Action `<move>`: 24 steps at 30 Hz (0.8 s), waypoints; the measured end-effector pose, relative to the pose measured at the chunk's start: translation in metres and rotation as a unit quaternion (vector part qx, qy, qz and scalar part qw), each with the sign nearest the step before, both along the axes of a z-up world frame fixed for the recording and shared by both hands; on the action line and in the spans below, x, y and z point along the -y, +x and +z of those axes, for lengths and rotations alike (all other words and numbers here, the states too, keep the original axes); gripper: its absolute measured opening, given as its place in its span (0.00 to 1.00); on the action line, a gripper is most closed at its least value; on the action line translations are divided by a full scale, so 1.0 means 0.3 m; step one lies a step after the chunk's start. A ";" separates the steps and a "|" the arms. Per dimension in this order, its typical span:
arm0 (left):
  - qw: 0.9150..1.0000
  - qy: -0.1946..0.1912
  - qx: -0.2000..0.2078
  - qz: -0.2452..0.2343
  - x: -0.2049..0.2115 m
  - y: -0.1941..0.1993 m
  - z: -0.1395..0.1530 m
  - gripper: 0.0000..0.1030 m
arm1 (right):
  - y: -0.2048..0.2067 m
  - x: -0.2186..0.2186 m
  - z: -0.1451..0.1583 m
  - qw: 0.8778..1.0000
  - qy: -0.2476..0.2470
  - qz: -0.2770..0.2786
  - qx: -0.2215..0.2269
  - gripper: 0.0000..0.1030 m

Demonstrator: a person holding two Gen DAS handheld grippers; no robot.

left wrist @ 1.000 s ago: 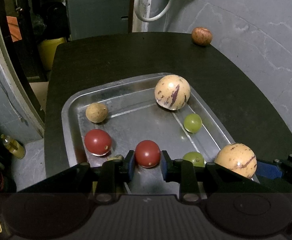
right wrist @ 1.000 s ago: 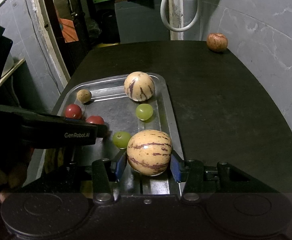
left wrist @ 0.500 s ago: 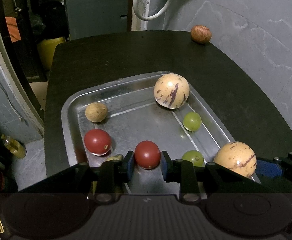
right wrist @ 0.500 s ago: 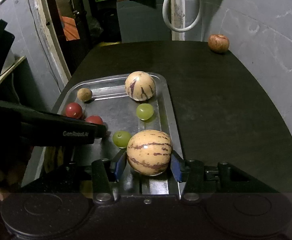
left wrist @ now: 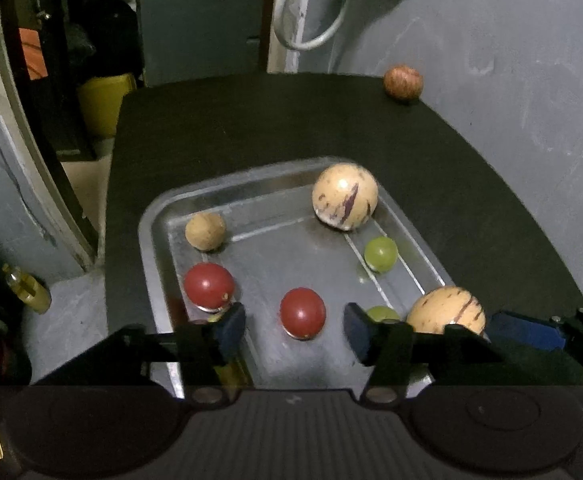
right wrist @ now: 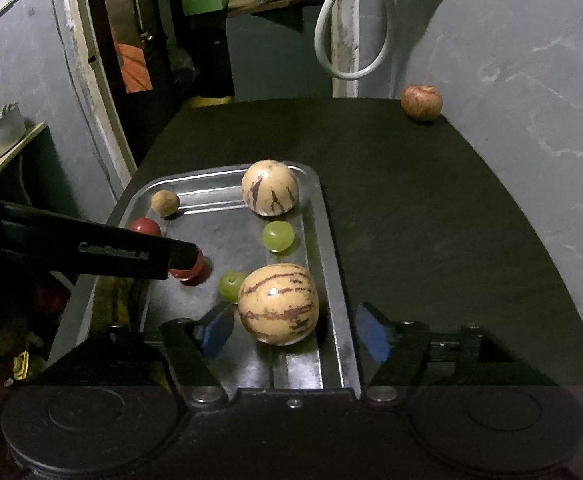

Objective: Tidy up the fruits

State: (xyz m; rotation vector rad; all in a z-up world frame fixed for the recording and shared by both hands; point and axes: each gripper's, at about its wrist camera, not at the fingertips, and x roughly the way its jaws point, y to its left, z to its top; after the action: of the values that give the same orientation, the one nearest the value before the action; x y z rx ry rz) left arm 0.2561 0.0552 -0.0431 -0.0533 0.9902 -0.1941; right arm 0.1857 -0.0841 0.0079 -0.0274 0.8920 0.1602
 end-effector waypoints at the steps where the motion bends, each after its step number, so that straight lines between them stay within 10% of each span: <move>1: 1.000 0.001 0.004 -0.001 -0.001 -0.005 0.008 0.60 | -0.006 0.002 0.005 1.000 0.001 -0.004 0.002 0.74; 14: 0.998 0.012 0.035 0.045 -0.079 -0.073 0.105 0.99 | -0.067 0.031 0.080 0.998 0.025 -0.051 0.033 0.96; 24: 0.995 -0.004 0.039 0.089 -0.146 -0.173 0.171 0.99 | -0.127 0.055 0.161 0.994 0.041 -0.087 0.059 0.99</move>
State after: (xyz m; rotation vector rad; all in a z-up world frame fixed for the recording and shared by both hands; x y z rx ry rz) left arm 0.2041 0.0990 0.0082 -0.1393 0.9015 -0.0353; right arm 0.1478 -0.1005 0.0562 0.1158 0.7652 0.0310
